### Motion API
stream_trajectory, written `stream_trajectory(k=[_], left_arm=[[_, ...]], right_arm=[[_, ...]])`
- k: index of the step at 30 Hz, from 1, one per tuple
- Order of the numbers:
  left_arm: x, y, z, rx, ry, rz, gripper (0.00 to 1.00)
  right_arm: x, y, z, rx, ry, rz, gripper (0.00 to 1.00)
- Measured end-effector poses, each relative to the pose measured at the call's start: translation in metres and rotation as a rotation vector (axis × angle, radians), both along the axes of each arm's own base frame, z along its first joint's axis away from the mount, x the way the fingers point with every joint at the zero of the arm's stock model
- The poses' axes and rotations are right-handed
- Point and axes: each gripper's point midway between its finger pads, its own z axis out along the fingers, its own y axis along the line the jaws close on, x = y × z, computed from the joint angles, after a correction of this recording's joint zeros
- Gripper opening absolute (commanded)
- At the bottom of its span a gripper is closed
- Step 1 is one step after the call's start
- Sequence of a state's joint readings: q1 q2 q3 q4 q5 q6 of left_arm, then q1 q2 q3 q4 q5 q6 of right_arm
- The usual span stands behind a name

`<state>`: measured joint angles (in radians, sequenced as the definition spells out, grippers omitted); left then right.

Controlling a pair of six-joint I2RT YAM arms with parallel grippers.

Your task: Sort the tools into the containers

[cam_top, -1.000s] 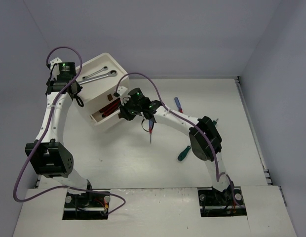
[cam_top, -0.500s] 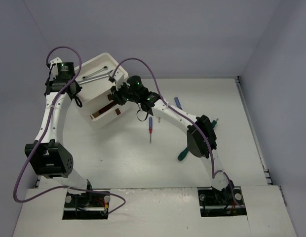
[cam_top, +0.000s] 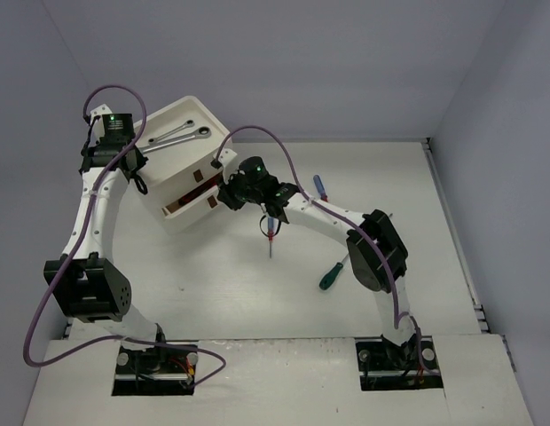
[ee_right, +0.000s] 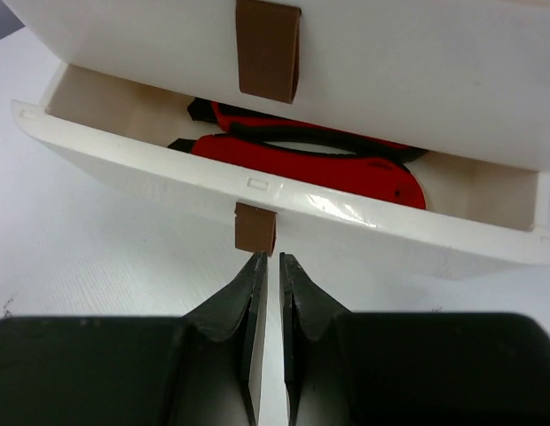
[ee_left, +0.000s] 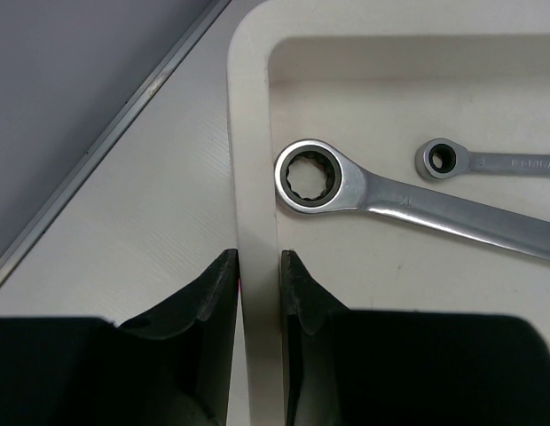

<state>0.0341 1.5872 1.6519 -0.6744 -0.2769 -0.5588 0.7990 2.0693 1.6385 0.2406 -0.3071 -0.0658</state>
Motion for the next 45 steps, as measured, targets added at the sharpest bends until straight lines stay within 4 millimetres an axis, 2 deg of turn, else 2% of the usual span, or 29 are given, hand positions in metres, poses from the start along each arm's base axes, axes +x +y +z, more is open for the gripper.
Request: stream_trajectory(k=[5, 16, 23, 28, 32, 35, 38, 45], left_arm=[[-0.001, -0.001, 0.0, -0.004, -0.002, -0.002, 0.0], [-0.003, -0.003, 0.0, -0.013, -0.016, -0.01, 0.0], [-0.004, -0.004, 0.0, -0.018, -0.026, -0.013, 0.0], [-0.005, -0.004, 0.0, -0.018, -0.027, -0.013, 0.0], [-0.005, -0.004, 0.0, -0.019, -0.026, -0.013, 0.0], [-0.005, -0.004, 0.0, -0.019, -0.026, -0.012, 0.0], [-0.005, -0.004, 0.0, -0.021, -0.027, -0.009, 0.0], [-0.006, -0.004, 0.0, -0.026, -0.028, -0.004, 0.0]], right_arm=[[0.001, 0.0, -0.006, -0.005, 0.016, -0.02, 0.08], [0.023, 0.029, -0.02, 0.018, 0.015, -0.038, 0.1], [0.034, 0.047, -0.022, 0.053, 0.011, -0.049, 0.18], [0.028, 0.056, -0.023, 0.067, 0.02, -0.056, 0.25], [0.025, 0.052, -0.027, 0.071, 0.024, -0.066, 0.36], [0.017, 0.043, -0.03, 0.059, 0.04, -0.071, 0.41], [0.013, 0.038, -0.021, 0.068, 0.039, -0.08, 0.46], [0.014, 0.036, 0.029, 0.141, -0.023, -0.106, 0.51]])
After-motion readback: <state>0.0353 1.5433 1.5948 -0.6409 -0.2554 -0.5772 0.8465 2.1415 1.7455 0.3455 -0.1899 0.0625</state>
